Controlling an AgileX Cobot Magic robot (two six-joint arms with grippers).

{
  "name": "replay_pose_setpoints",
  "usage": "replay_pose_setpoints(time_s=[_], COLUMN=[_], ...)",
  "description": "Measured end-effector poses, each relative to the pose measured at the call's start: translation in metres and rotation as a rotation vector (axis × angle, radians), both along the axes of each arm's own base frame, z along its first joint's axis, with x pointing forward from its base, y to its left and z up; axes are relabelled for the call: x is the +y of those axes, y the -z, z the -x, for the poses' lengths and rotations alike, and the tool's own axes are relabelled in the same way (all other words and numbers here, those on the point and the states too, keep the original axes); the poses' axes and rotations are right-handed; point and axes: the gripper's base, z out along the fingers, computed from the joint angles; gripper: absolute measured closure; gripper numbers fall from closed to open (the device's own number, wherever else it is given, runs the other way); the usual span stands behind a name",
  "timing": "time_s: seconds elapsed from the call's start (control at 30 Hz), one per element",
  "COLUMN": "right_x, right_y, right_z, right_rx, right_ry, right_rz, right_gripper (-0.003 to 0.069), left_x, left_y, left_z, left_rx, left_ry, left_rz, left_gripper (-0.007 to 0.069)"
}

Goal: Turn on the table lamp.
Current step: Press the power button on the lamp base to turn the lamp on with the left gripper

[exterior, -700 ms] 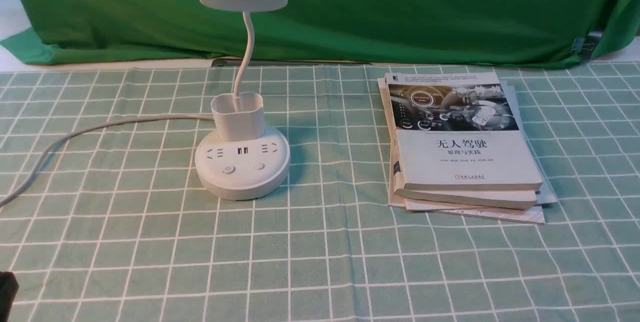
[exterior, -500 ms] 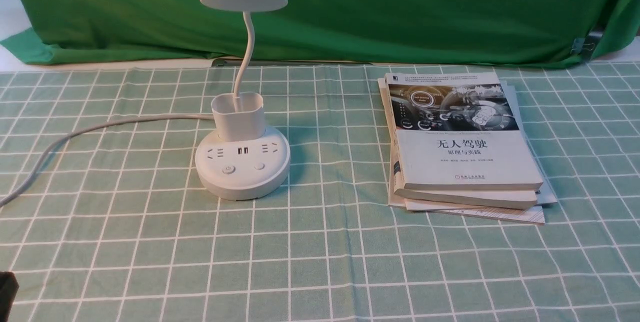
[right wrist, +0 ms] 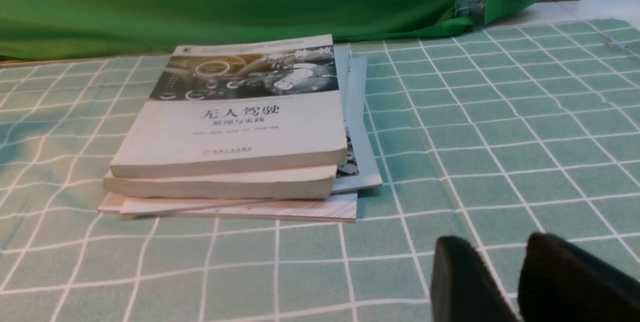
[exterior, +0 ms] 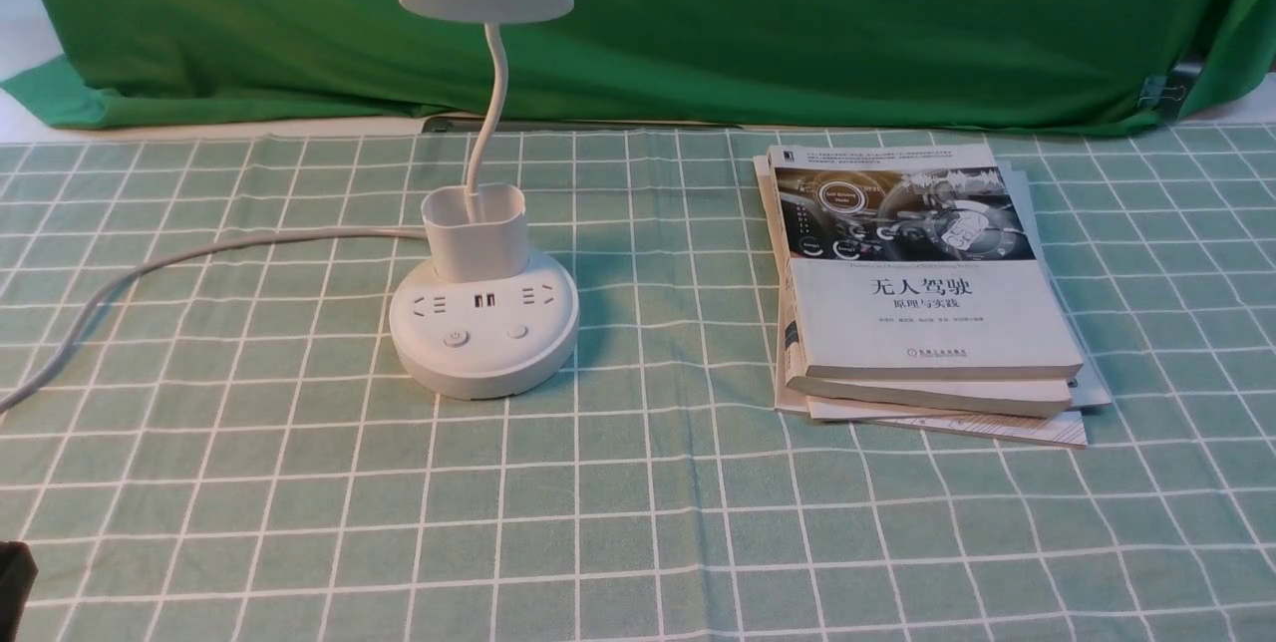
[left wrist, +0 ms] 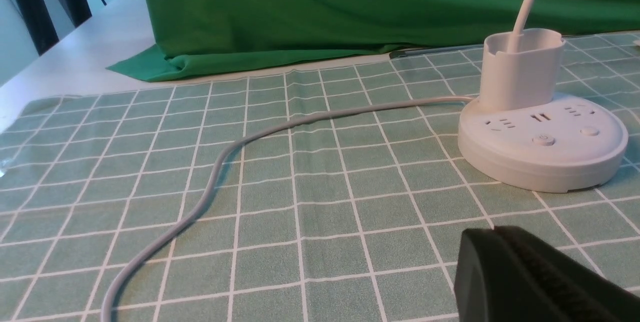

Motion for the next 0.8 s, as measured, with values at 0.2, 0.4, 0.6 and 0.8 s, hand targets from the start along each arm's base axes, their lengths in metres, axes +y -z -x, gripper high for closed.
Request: replay_pose_setpoints(time_s=[0.2, 0.4, 0.6, 0.8], right_x=[0.0000, 0.0000, 0.0000, 0.0000], right_y=[0.0000, 0.0000, 0.0000, -0.0001], right_z=[0.0000, 0.0000, 0.0000, 0.0000], right_rx=[0.000, 0.000, 0.000, -0.001], right_ry=[0.000, 0.000, 0.000, 0.000], right_rz=[0.000, 0.000, 0.000, 0.000], right_gripper=[0.0418, 0.0418, 0.0418, 0.0418], left_x=[0.0000, 0.0000, 0.0002, 0.0002], left_y=[0.0000, 0.0000, 0.0000, -0.0013], left_z=[0.0000, 0.0000, 0.0000, -0.0002], left_rx=[0.000, 0.000, 0.000, -0.015], left_ry=[0.000, 0.000, -0.001, -0.001], left_rz=[0.000, -0.001, -0.008, -0.011], left_gripper=[0.0603, 0.0603, 0.0603, 0.0603])
